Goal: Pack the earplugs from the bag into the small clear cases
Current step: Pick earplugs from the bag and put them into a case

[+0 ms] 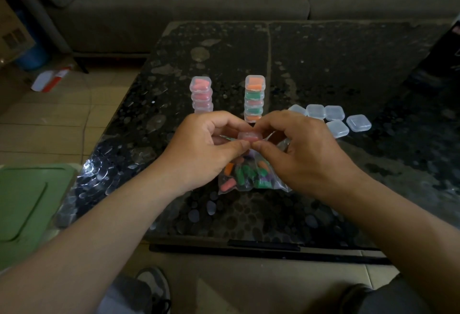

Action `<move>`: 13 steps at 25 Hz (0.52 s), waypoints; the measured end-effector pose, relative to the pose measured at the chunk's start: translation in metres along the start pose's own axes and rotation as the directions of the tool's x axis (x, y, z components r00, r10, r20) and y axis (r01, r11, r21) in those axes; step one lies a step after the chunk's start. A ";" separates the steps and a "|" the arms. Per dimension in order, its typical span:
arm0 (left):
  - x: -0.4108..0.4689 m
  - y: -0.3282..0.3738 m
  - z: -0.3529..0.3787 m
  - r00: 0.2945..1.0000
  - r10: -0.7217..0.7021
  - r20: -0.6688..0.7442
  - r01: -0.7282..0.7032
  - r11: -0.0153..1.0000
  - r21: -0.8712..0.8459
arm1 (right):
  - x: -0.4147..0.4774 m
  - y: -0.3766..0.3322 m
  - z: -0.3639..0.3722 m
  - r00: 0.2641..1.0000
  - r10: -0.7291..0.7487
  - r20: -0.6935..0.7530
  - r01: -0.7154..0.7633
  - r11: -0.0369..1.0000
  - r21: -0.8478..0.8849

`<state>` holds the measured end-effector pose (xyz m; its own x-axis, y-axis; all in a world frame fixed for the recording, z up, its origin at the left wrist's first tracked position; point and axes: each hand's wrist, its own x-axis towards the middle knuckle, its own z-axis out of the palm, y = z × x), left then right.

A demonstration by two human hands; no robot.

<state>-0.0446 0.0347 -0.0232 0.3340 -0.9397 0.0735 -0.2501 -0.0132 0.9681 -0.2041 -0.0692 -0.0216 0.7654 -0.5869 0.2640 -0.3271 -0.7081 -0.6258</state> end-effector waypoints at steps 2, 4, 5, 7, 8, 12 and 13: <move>0.000 0.000 0.000 1.000 0.001 0.000 -0.001 1.000 -0.003 | 0.000 0.000 0.000 1.000 0.002 0.006 -0.002 1.000 -0.004; 0.000 0.001 0.000 1.000 -0.001 -0.003 0.001 1.000 -0.003 | 0.000 0.000 0.000 1.000 -0.003 0.000 0.003 1.000 -0.005; 0.000 0.001 0.001 1.000 -0.002 -0.003 0.002 1.000 0.001 | 0.000 -0.001 0.000 1.000 -0.006 -0.001 0.006 1.000 -0.007; 0.000 0.000 0.001 1.000 -0.007 -0.001 0.007 1.000 0.010 | 0.000 -0.001 0.000 1.000 -0.004 0.003 0.004 1.000 -0.012; 0.000 0.000 0.000 1.000 -0.009 0.000 0.009 1.000 0.013 | 0.000 -0.002 0.000 1.000 -0.001 0.005 0.001 1.000 -0.014; 0.000 -0.001 0.000 1.000 0.001 0.000 -0.001 0.999 0.032 | 0.000 -0.002 0.000 1.000 0.003 -0.001 -0.003 1.000 -0.006; 0.000 -0.001 0.000 1.000 0.002 -0.004 -0.001 0.999 0.039 | 0.000 -0.002 0.000 1.000 0.005 -0.003 -0.005 1.000 -0.006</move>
<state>-0.0444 0.0350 -0.0244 0.3370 -0.9384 0.0760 -0.2855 -0.0250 0.9581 -0.2033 -0.0680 -0.0205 0.7623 -0.5914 0.2629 -0.3339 -0.7075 -0.6229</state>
